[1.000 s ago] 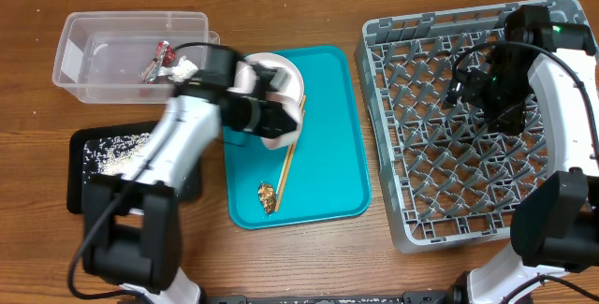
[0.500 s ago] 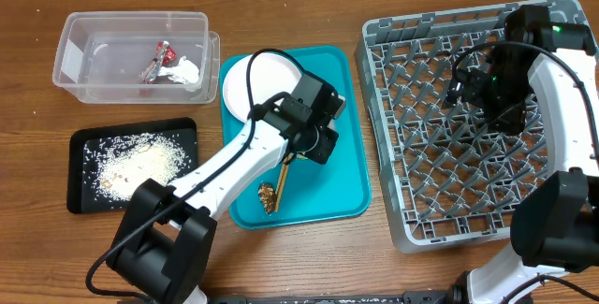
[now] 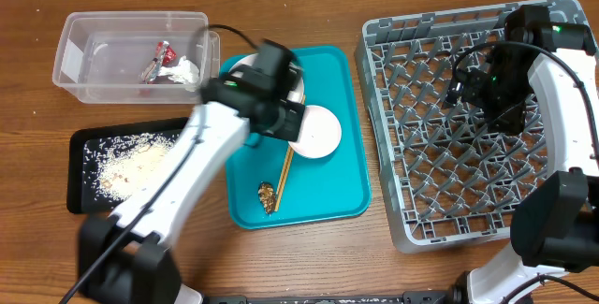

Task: Sort waste into correct bins and load items into the dishwasher
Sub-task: 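Bring the empty bowl back and set it on the teal tray, then reach the right gripper to the white bowl and grasp its rim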

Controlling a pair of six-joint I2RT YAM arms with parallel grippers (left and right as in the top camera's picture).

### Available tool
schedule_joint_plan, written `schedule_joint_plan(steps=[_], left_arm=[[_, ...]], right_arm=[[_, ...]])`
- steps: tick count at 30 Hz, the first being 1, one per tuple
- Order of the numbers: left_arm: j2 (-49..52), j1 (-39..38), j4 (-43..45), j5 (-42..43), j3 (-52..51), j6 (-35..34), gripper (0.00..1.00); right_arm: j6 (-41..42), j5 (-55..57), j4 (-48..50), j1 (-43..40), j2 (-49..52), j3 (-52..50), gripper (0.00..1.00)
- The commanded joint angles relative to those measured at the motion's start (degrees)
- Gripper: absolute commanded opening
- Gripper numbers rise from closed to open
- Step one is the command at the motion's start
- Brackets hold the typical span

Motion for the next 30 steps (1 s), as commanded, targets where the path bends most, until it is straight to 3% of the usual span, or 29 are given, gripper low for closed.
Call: schedule_joint_plan(steps=[1,7,12,20,30], left_arm=[[-5.05,6.82,-3.28,-1.11,1.57,-2.4,0.61],[-9.01,19.32,-9.11,-1.14,1.57,-6.34,0.62],[-9.11,25.49,-10.86,-1.09,1.51,-6.34,0.64],[-9.09,26.49,-10.95,-1.11,1.51,-6.32,0.67],[-9.09,26.51,-10.93,-1.11,1.51,-6.32,0.69]], right_arm=[[-2.1,-0.87,-0.83,1.55,-2.29,3.89,1.0],[-2.91,-0.94,0.63,10.29,-2.93,12.98,1.0],[-2.86,-1.11,8.09,19.43,-2.43,13.25,1.0],[-1.95,-1.01,13.51,30.49,1.29,7.58,0.96],[2.99,-1.66,16.04,32.96,8.85,0.37,0.9]])
